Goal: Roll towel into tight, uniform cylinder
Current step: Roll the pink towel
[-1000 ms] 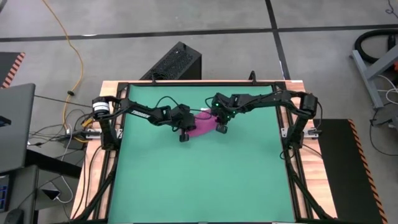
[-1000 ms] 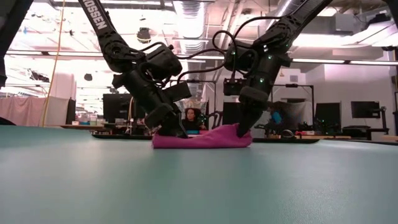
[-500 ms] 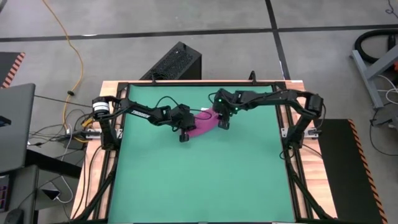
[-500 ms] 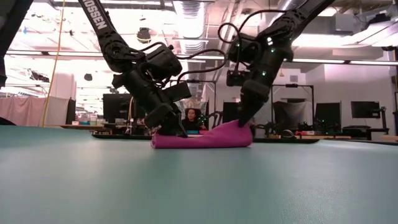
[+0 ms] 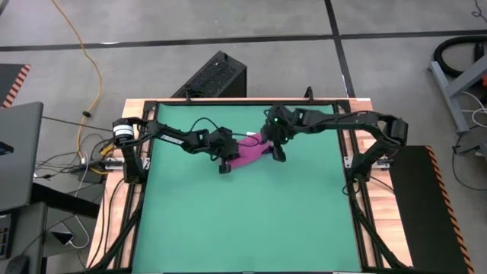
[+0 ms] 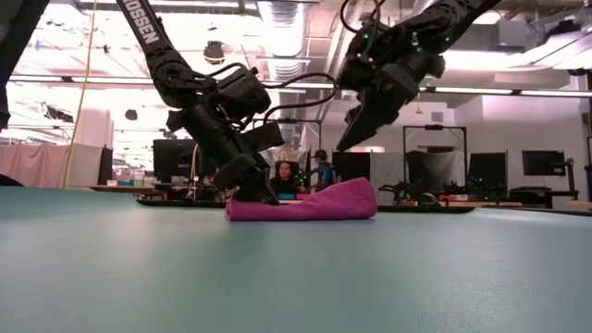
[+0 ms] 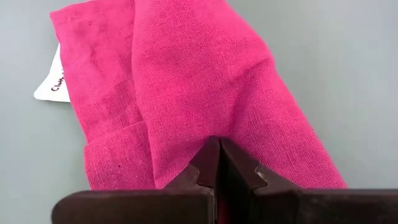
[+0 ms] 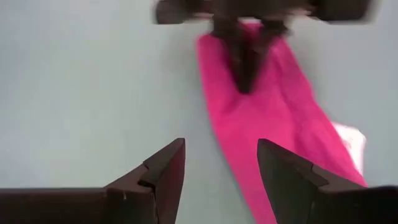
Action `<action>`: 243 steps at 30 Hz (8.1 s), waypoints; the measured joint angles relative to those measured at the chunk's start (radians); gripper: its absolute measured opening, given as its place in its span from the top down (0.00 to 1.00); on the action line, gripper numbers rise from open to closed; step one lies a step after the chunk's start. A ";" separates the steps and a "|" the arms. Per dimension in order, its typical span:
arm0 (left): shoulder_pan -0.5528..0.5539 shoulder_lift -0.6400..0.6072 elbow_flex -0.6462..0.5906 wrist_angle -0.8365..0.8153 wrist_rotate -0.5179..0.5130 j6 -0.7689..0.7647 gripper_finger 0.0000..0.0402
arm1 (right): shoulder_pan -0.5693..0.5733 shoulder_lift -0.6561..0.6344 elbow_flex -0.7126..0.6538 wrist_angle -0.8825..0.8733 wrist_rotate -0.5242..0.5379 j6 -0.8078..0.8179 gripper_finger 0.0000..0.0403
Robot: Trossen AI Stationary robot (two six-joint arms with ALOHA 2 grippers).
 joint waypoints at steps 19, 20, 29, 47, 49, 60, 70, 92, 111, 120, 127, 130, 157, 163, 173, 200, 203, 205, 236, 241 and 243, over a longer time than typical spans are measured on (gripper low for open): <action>-0.002 -0.003 0.001 -0.051 0.095 0.056 1.00 | -0.073 0.262 -0.115 0.224 0.054 0.006 0.48; -0.004 -0.004 0.001 -0.063 0.124 0.062 1.00 | -0.070 0.275 -0.114 0.230 0.054 0.008 0.48; -0.065 -0.010 0.005 -0.116 0.035 0.228 1.00 | -0.047 0.204 -0.121 0.240 -0.033 0.026 0.48; -0.185 -0.013 0.000 -0.196 -0.620 0.793 1.00 | -0.020 -0.252 -0.120 0.072 -0.045 0.028 0.49; -0.189 -0.011 -0.004 -0.171 -0.661 0.781 1.00 | -0.020 -0.260 -0.119 0.066 -0.046 0.077 0.48; -0.256 -0.022 -0.003 -0.160 -0.678 0.832 1.00 | 0.036 -0.100 -0.119 0.085 0.097 -0.162 0.55; -0.293 -0.021 -0.006 -0.112 -0.740 0.888 1.00 | -0.093 0.116 -0.118 0.347 0.214 -0.172 0.85; -0.295 -0.021 -0.007 0.022 -0.749 0.952 1.00 | -0.094 0.267 -0.071 0.417 0.220 -0.233 0.97; -0.306 -0.156 -0.007 0.209 -0.904 0.737 1.00 | -0.021 0.266 -0.091 0.259 0.458 0.156 0.97; -0.259 -0.377 -0.007 -0.157 -0.428 0.159 1.00 | 0.143 0.268 -0.119 0.219 0.568 0.408 0.97; -0.303 -0.460 -0.160 -0.023 -0.475 0.072 1.00 | 0.297 0.269 -0.120 0.174 0.686 0.644 0.97; -0.312 -0.511 -0.261 0.078 -0.501 0.024 1.00 | 0.365 0.271 -0.121 0.154 0.722 0.719 0.97; -0.272 -0.676 -0.451 0.287 -0.296 0.084 0.81 | 0.690 -0.015 -0.122 0.156 0.831 0.298 0.71; -0.270 -0.676 -0.451 0.285 -0.294 0.100 0.75 | 0.658 0.108 -0.122 0.205 0.823 0.352 0.48; -0.270 -0.676 -0.451 0.274 -0.304 0.099 0.71 | 0.610 0.271 -0.116 0.231 0.859 0.394 0.37; -0.097 -0.304 -0.307 0.553 0.054 0.504 0.73 | 0.644 0.310 -0.118 0.130 0.941 0.557 0.89; -0.052 -0.232 -0.264 0.537 0.064 0.535 0.76 | 0.657 0.310 -0.119 0.121 0.941 0.544 0.87; -0.029 -0.190 -0.237 0.529 0.062 0.551 0.78 | 0.665 0.310 -0.120 0.118 0.942 0.526 0.87; -0.002 -0.117 -0.035 -0.096 0.245 0.519 0.82 | 0.588 0.069 -0.123 -0.071 0.668 0.672 0.87; -0.003 -0.117 -0.035 -0.133 0.276 0.497 0.82 | 0.527 0.066 -0.123 -0.052 0.515 0.692 0.87; -0.003 -0.117 -0.035 -0.154 0.294 0.481 0.82 | 0.494 0.065 -0.122 -0.055 0.452 0.705 0.87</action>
